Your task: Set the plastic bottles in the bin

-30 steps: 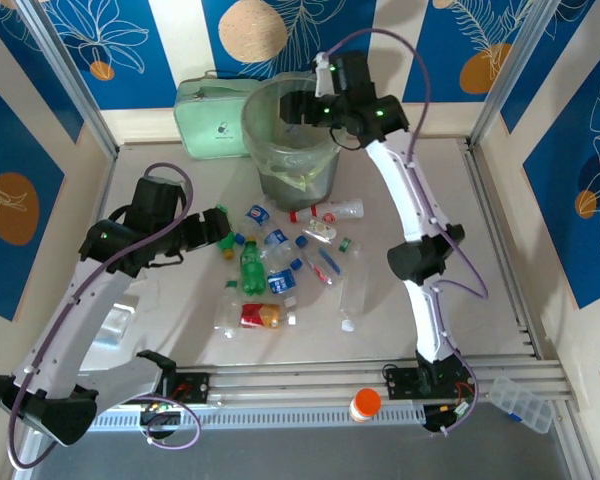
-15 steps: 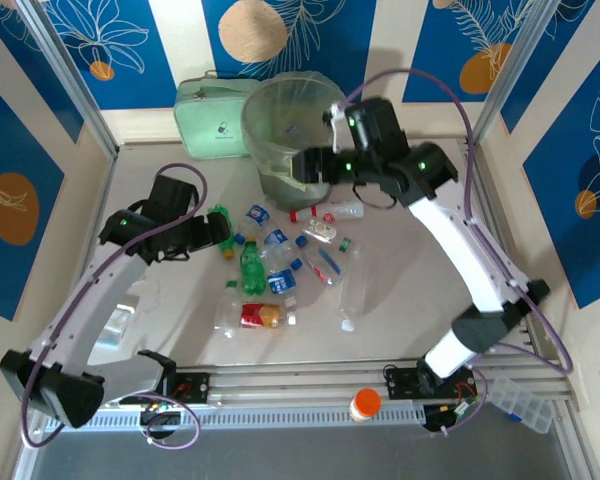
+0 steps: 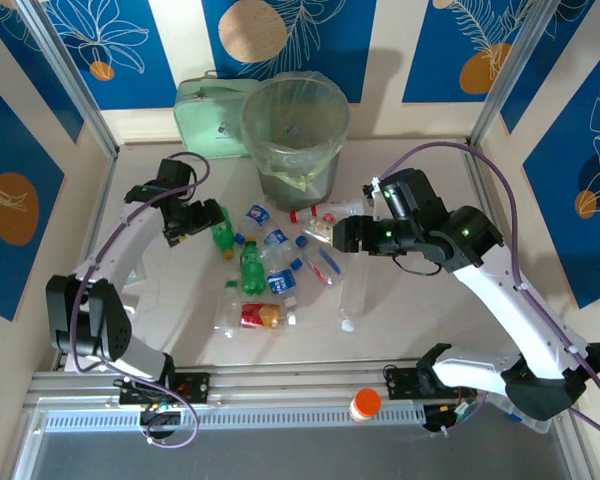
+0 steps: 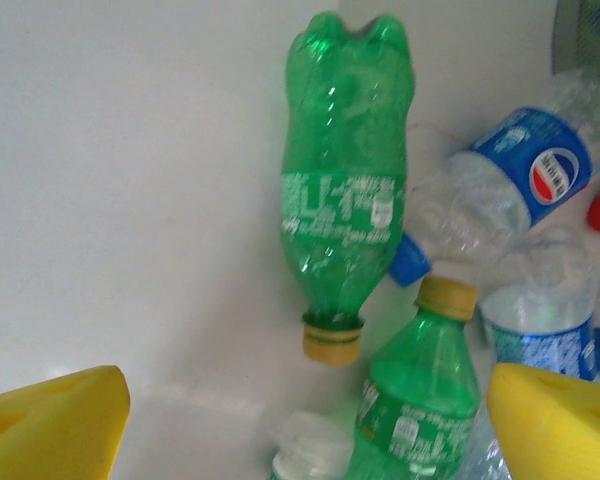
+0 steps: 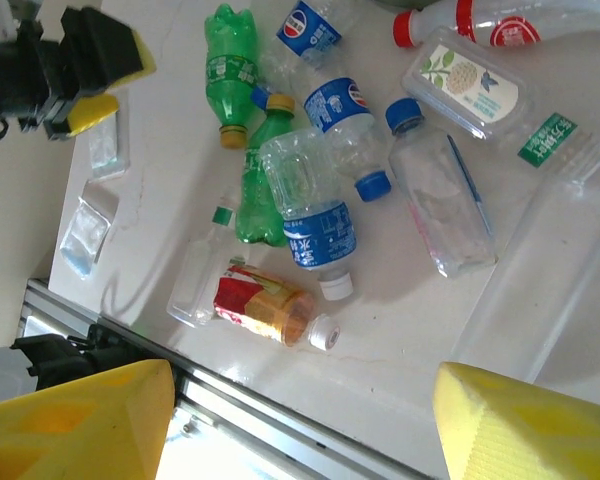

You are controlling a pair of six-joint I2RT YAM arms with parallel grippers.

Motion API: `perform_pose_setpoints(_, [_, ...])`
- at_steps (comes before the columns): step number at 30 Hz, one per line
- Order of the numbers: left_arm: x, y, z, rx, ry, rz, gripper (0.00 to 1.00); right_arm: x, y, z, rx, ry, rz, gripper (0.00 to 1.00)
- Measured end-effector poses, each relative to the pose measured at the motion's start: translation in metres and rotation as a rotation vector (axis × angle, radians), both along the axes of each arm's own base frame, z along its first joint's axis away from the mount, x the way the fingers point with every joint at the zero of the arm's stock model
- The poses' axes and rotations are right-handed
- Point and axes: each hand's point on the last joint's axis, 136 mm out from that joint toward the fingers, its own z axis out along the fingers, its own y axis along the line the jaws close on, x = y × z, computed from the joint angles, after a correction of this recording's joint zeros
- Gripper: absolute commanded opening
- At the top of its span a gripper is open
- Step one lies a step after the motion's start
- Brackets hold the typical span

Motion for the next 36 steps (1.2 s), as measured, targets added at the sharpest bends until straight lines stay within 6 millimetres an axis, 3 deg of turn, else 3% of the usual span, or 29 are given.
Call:
perform_pose_setpoints(8, [0.040,-0.007,-0.030,-0.031,0.021,-0.017,0.94,-0.006,-0.007,-0.007,-0.016,0.039,-0.006,0.69])
perform_pose_setpoints(17, [0.072,-0.010,-0.057,-0.038,0.053,-0.016,0.87,-0.011,-0.023,-0.002,-0.014,0.039,-0.046,0.69])
perform_pose_setpoints(22, [0.071,-0.011,-0.081,-0.033,0.111,-0.016,0.85,-0.009,-0.027,-0.003,-0.015,0.042,-0.062,0.69])
perform_pose_setpoints(36, [0.064,-0.009,-0.099,-0.016,0.149,-0.032,0.75,-0.006,-0.033,-0.009,-0.004,0.072,-0.085,0.69])
